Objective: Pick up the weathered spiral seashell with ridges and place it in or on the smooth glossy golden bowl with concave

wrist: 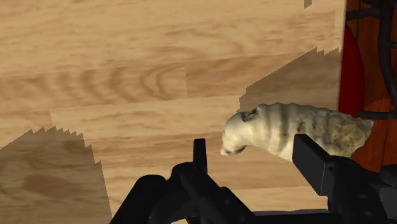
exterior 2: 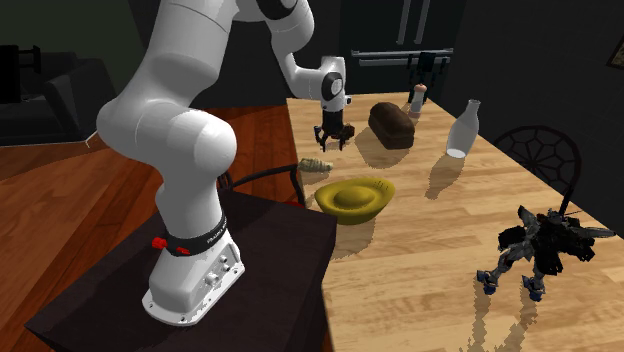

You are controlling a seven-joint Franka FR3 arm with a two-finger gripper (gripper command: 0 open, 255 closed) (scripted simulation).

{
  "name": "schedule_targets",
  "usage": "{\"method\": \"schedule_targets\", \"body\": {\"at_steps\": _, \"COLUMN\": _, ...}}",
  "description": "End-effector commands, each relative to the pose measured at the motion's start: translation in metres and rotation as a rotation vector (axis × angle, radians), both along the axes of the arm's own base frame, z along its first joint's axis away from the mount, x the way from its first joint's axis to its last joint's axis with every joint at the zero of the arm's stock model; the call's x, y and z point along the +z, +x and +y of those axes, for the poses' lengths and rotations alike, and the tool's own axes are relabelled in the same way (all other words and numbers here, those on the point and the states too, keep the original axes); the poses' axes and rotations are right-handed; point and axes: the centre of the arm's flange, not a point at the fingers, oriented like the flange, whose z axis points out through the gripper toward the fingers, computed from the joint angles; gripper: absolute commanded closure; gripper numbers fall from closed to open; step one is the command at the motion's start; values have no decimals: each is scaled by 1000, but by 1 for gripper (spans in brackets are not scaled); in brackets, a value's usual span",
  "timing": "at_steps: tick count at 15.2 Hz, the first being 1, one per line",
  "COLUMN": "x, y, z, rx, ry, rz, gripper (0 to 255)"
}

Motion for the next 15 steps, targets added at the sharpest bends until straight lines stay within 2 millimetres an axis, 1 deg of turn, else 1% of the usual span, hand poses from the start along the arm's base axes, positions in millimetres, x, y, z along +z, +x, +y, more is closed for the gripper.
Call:
{"method": "schedule_targets", "body": {"at_steps": 1, "x": -14, "y": 7, "z": 7, "rx": 296, "ry": 52, "rz": 23, "gripper": 0}}
{"method": "schedule_targets", "body": {"at_steps": 3, "x": -31, "y": 13, "z": 21, "rx": 648, "ry": 119, "rz": 51, "gripper": 0}}
{"method": "schedule_targets", "body": {"at_steps": 5, "x": -47, "y": 13, "z": 37, "rx": 1000, "ry": 185, "rz": 79, "gripper": 0}}
{"method": "schedule_targets", "body": {"at_steps": 6, "x": -53, "y": 11, "z": 44, "rx": 1135, "ry": 210, "rz": 90, "gripper": 0}}
{"method": "schedule_targets", "body": {"at_steps": 13, "x": -89, "y": 5, "z": 46, "rx": 1135, "ry": 210, "rz": 90, "gripper": 0}}
{"method": "schedule_targets", "body": {"at_steps": 15, "x": -92, "y": 5, "z": 46, "rx": 1135, "ry": 210, "rz": 90, "gripper": 0}}
